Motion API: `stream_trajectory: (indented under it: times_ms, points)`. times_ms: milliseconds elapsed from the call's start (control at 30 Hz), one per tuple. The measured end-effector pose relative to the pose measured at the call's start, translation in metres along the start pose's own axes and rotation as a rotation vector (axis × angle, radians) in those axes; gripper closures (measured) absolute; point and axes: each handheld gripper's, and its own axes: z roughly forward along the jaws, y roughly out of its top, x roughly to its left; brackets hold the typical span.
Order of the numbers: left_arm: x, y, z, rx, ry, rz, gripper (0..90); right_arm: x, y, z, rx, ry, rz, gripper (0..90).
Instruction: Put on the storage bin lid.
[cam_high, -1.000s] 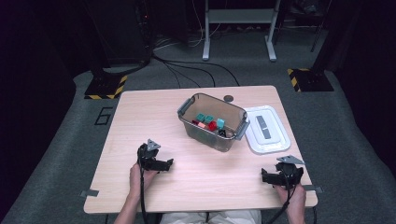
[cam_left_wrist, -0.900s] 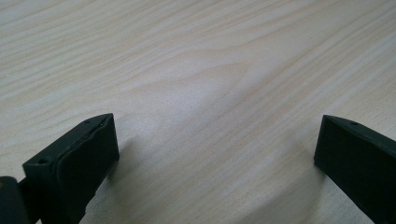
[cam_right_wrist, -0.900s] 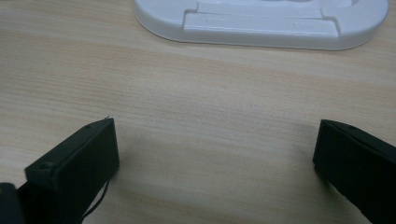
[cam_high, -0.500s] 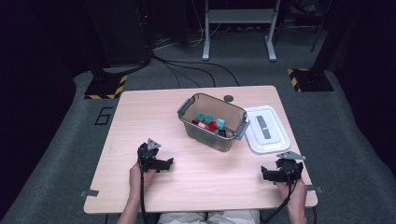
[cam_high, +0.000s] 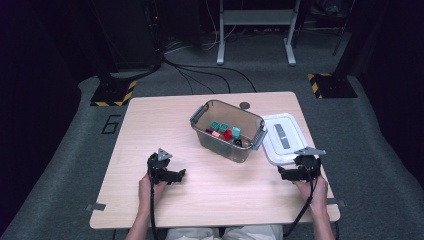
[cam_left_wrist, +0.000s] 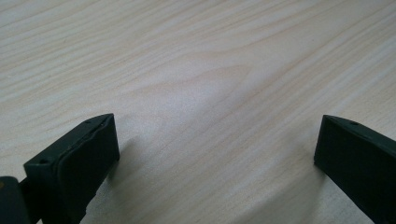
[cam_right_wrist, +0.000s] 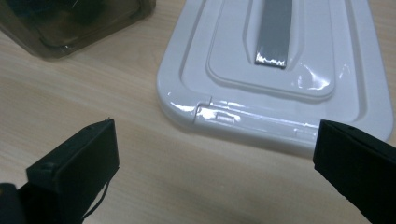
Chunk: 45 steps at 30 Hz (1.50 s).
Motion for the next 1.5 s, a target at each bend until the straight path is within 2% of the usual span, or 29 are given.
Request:
stream_trajectory:
  times_ms: [267,300,333,367,567,733,967,1033,1100,1200,1267,1333,1400,1500]
  points:
    - [0.000,0.000,0.000,-0.001,0.003,0.001,0.0,-0.009,0.024,0.014,0.017,0.026,-0.001,0.0]
    - [0.000,0.000,0.000,-0.001,0.002,0.001,0.0,-0.012,0.027,0.017,0.011,0.026,-0.014,0.0]
    - [0.000,0.000,0.000,-0.001,0.002,0.002,0.0,-0.012,0.029,0.018,0.017,0.028,-0.001,0.0]
    - [0.000,0.000,0.000,-0.001,0.003,0.002,0.0,-0.014,0.032,0.020,0.016,0.027,-0.015,0.0]
    - [0.000,0.000,0.001,-0.008,0.005,0.001,0.0,-0.022,0.050,0.032,0.033,0.015,-0.017,0.0]
    - [0.000,0.000,0.001,-0.008,0.005,0.001,0.0,-0.029,0.063,0.041,0.036,0.016,-0.003,0.0]
    - [0.000,0.001,0.001,-0.006,0.004,-0.003,0.0,-0.035,0.076,0.057,0.057,0.010,-0.004,0.0]
    - [0.000,0.001,0.001,-0.005,0.005,-0.002,0.0,-0.036,0.079,0.060,0.057,-0.004,-0.009,0.0]
    - [0.000,0.001,0.001,-0.006,0.005,-0.003,0.0,-0.039,0.083,0.064,0.071,0.013,0.004,0.0]
    - [0.000,0.001,0.001,-0.005,0.005,-0.003,0.0,-0.042,0.086,0.069,0.077,0.001,0.017,0.0]
    - [0.000,0.000,0.001,-0.008,0.005,0.001,0.0,-0.043,0.088,0.074,0.084,-0.029,0.006,0.0]
    - [0.000,0.000,0.001,-0.008,0.005,0.001,0.0,-0.047,0.090,0.080,0.100,-0.012,0.025,0.0]
    - [0.000,0.000,0.001,-0.008,0.005,0.001,0.0,-0.050,0.093,0.084,0.097,-0.022,0.040,0.1]
    - [0.000,0.000,0.001,-0.008,0.005,0.002,0.0,-0.049,0.095,0.089,0.090,-0.040,0.026,5.1]
